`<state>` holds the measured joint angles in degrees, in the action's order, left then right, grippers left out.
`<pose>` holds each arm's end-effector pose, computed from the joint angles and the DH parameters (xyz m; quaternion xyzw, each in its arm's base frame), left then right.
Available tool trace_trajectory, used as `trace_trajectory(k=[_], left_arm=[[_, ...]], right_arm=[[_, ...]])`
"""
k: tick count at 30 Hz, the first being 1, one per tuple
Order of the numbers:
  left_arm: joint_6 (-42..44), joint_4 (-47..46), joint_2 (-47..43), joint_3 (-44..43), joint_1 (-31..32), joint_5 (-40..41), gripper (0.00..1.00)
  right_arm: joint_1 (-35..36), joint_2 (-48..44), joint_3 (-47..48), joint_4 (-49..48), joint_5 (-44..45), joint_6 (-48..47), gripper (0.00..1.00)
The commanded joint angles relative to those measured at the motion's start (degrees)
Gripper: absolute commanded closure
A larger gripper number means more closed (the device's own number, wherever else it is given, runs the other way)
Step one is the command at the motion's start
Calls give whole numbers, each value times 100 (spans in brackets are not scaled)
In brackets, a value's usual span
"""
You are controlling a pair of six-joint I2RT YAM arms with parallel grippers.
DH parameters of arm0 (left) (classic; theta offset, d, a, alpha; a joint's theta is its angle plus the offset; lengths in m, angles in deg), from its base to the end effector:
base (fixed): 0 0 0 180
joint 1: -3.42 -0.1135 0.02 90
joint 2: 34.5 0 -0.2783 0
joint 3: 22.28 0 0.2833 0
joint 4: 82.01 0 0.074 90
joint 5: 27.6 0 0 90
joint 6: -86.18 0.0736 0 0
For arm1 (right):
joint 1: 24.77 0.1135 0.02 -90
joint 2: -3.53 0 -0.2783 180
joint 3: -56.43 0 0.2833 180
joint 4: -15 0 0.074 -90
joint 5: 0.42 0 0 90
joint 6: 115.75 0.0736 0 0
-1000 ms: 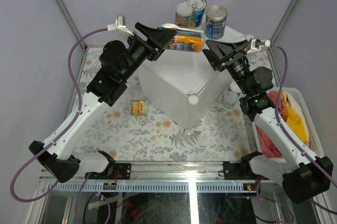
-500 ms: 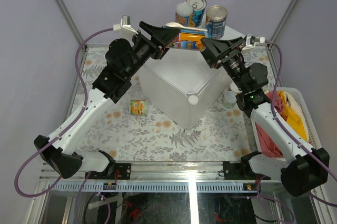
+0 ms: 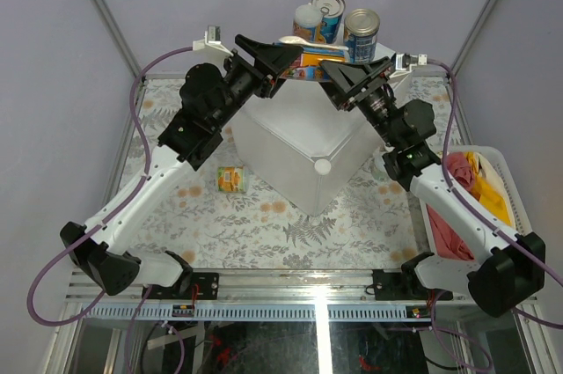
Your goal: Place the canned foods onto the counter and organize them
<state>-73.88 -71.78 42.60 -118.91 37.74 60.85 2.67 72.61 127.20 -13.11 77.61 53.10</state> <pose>0.3049 -0.2105 0.5033 -0.1888 0.6193 -0.6074 0.4602 0.2863 0.1658 0.4544 0.1351 0.4885 0.7198 0.4742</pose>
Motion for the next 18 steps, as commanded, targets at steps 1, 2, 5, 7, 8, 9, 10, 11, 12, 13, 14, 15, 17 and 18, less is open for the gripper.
trace_trajectory(k=[1, 2, 5, 7, 8, 9, 10, 11, 12, 13, 14, 15, 17, 18], left_arm=[[-279, -1514, -219, -241, -29, -29, 100], [-288, -1520, -226, -231, -31, -21, 100], [-284, -1513, -244, -211, -31, -30, 100], [-272, -1497, -259, -181, -31, -15, 100], [-271, -1502, -266, -158, -31, -5, 100], [-267, -1511, -277, -130, -32, -4, 100], [-264, -1506, -292, -119, -31, -3, 100], [-265, -1505, -298, -82, -31, 6, 100], [-258, -1505, -313, -59, -33, 19, 100], [-254, -1505, -332, -33, -32, 33, 100], [-247, -1511, -348, -5, -31, 50, 100], [-237, -1504, -353, 5, -31, 59, 100], [-207, -1488, -369, 20, -33, 71, 100], [-195, -1484, -369, 21, -32, 65, 100]], right_arm=[[170, 60, 406, -394, 400, -381, 1], [193, 95, 451, -369, 425, -423, 1], [249, 206, 520, -434, 488, -468, 1], [288, 259, 595, -440, 545, -515, 1], [307, 282, 664, -433, 573, -562, 1], [326, 294, 713, -413, 599, -610, 0], [337, 301, 753, -381, 636, -663, 0], [340, 307, 786, -348, 677, -709, 1], [348, 301, 802, -336, 723, -756, 3], [349, 288, 817, -328, 767, -798, 4], [352, 289, 831, -311, 807, -841, 6], [352, 289, 848, -275, 829, -881, 8], [356, 303, 900, -238, 840, -935, 12], [355, 316, 924, -222, 832, -948, 15]])
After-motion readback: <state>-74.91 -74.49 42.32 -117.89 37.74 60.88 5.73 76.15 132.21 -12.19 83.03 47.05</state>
